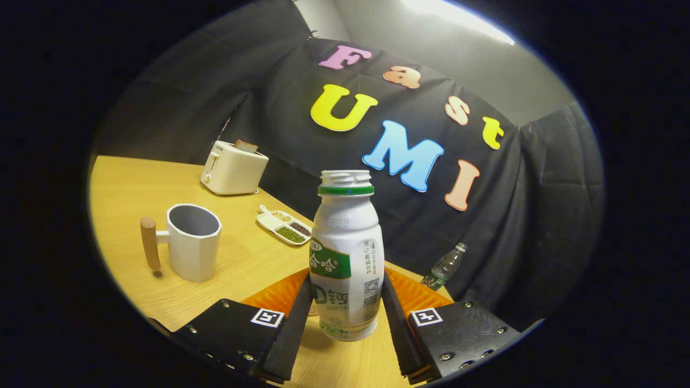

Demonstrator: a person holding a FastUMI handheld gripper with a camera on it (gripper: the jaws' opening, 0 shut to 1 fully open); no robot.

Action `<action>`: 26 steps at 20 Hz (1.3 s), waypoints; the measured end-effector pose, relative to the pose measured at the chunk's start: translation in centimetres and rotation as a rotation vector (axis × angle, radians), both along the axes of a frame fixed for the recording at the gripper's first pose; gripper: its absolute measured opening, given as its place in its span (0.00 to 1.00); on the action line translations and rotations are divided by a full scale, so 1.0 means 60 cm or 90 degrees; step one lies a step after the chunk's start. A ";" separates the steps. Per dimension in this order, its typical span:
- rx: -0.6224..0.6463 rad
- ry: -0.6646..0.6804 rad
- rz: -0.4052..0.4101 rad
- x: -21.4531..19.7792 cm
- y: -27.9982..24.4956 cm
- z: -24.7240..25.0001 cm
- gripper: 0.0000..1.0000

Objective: Take the bottle from table, then pour the juice into the cup, finally place the bottle on the coaster

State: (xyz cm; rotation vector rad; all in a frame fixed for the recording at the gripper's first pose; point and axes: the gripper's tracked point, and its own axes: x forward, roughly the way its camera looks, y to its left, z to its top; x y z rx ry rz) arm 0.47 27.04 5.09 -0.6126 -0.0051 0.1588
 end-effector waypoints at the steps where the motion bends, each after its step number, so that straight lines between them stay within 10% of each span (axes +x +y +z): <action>1: -0.022 -0.009 0.001 0.000 0.007 0.002 0.71; 26: -0.458 -0.172 -0.043 -0.002 0.096 0.018 0.71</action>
